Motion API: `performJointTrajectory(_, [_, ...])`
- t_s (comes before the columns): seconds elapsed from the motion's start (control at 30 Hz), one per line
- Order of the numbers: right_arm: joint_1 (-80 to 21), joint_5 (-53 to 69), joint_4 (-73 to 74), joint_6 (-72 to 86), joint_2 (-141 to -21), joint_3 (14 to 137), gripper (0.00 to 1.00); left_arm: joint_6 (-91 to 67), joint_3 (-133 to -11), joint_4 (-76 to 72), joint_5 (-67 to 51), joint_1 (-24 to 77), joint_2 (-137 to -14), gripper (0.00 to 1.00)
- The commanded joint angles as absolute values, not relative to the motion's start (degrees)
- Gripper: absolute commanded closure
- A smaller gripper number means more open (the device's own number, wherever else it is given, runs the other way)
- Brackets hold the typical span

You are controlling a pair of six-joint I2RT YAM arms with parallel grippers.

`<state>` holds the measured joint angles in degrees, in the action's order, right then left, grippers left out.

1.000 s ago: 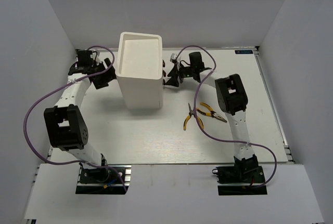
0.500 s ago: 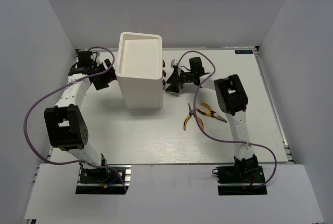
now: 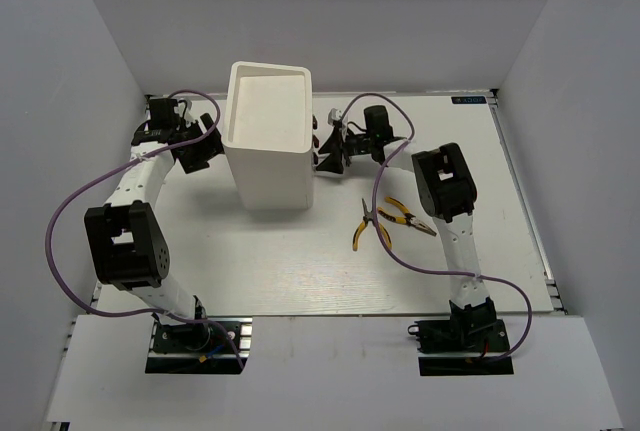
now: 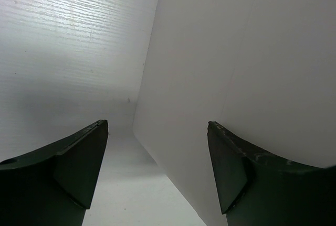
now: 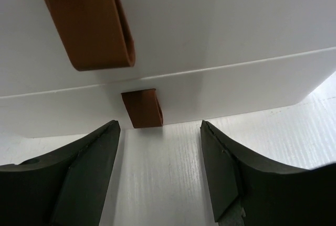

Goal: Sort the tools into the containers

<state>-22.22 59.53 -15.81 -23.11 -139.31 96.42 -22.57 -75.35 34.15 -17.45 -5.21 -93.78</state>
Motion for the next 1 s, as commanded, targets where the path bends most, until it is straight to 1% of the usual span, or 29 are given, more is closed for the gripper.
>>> performJointTrajectory(0.0, [-22.5, 59.8, -19.1, -22.0, -136.1, 99.1, 0.31, -22.9, -74.7, 32.9, -18.9, -5.6, -91.9, 0.13])
performJointTrajectory(0.13, [-22.7, 60.2, -19.0, -21.3, -136.4, 100.1, 0.31, -22.9, -74.7, 32.9, -18.9, -5.6, -91.9, 0.13])
performJointTrajectory(0.33, [-23.2, 61.2, -18.2, -20.7, -138.0, 103.3, 0.34, -22.9, -74.7, 32.9, -18.9, -5.6, -91.9, 0.13])
performJointTrajectory(0.43, [-23.4, 62.4, -17.9, -19.8, -138.9, 104.4, 0.38, -22.9, -74.7, 32.9, -18.9, -5.6, -91.9, 0.13])
performJointTrajectory(0.47, [-23.6, 62.7, -17.8, -19.8, -139.0, 104.4, 0.38, -22.9, -74.7, 32.9, -18.9, -5.6, -91.9, 0.13])
performJointTrajectory(0.57, [-24.0, 63.5, -17.8, -19.4, -139.4, 104.9, 0.45, -22.9, -74.7, 33.4, -18.9, -5.6, -91.9, 0.13])
performJointTrajectory(0.6, [-24.0, 64.3, -17.7, -19.2, -139.6, 105.0, 0.45, -22.9, -75.2, 33.4, -18.9, -5.6, -92.5, 0.13])
performJointTrajectory(0.67, [-24.0, 65.3, -17.1, -19.2, -139.7, 105.0, 0.48, -22.9, -75.2, 33.4, -18.9, -5.6, -92.5, 0.13])
performJointTrajectory(0.83, [-24.1, 65.8, -16.6, -19.4, -140.0, 104.4, 0.51, -22.9, -75.8, 34.0, -18.9, -5.6, -92.5, 0.13])
performJointTrajectory(0.97, [-24.0, 66.1, -16.8, -19.9, -140.7, 104.5, 0.51, -22.9, -76.3, 34.0, -18.9, -5.6, -93.0, 0.13])
